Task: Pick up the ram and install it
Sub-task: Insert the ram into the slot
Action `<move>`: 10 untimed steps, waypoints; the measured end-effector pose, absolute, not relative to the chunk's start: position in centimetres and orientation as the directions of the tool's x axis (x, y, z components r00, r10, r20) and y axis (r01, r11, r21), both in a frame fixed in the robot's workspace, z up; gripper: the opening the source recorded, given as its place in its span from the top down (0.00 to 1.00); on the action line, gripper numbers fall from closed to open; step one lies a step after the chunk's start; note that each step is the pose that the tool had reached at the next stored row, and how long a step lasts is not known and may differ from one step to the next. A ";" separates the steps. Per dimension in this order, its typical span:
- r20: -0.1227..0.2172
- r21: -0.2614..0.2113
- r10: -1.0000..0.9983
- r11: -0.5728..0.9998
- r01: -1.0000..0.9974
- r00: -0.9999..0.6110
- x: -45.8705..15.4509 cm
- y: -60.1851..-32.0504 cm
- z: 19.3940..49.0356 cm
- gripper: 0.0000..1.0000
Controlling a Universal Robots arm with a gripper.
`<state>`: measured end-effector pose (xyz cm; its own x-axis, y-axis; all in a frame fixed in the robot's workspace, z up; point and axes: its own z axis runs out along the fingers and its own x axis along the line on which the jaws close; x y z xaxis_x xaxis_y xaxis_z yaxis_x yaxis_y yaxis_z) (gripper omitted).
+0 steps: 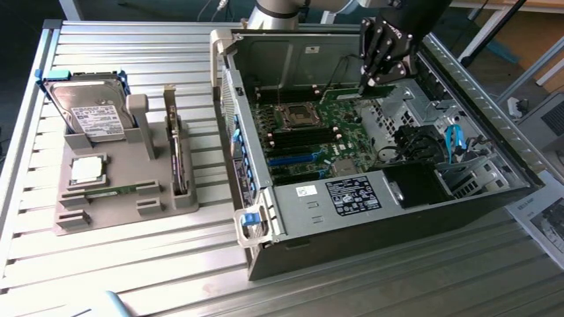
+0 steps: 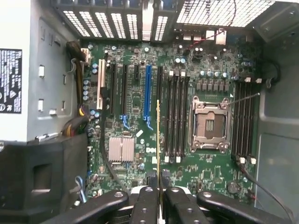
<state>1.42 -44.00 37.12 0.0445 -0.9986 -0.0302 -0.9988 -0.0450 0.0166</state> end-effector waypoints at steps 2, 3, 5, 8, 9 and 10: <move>-0.030 0.017 -0.999 -0.045 -0.999 0.044 0.8 -43.8 36.4 0.87; -0.030 0.017 -0.999 -0.045 -0.999 0.044 0.6 -43.7 36.3 0.87; -0.030 0.017 -0.999 -0.045 -0.999 0.044 0.0 -43.6 35.7 0.87; -0.030 0.017 -0.999 -0.045 -0.999 0.044 -0.3 -43.5 35.0 0.87; -0.030 0.017 -0.999 -0.045 -0.999 0.044 -0.4 -43.5 34.8 0.87; -0.030 0.017 -0.999 -0.045 -0.999 0.045 -0.5 -43.5 34.6 0.87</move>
<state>-0.50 -43.49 34.65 0.0445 -0.9986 -0.0302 -0.9988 -0.0450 0.0167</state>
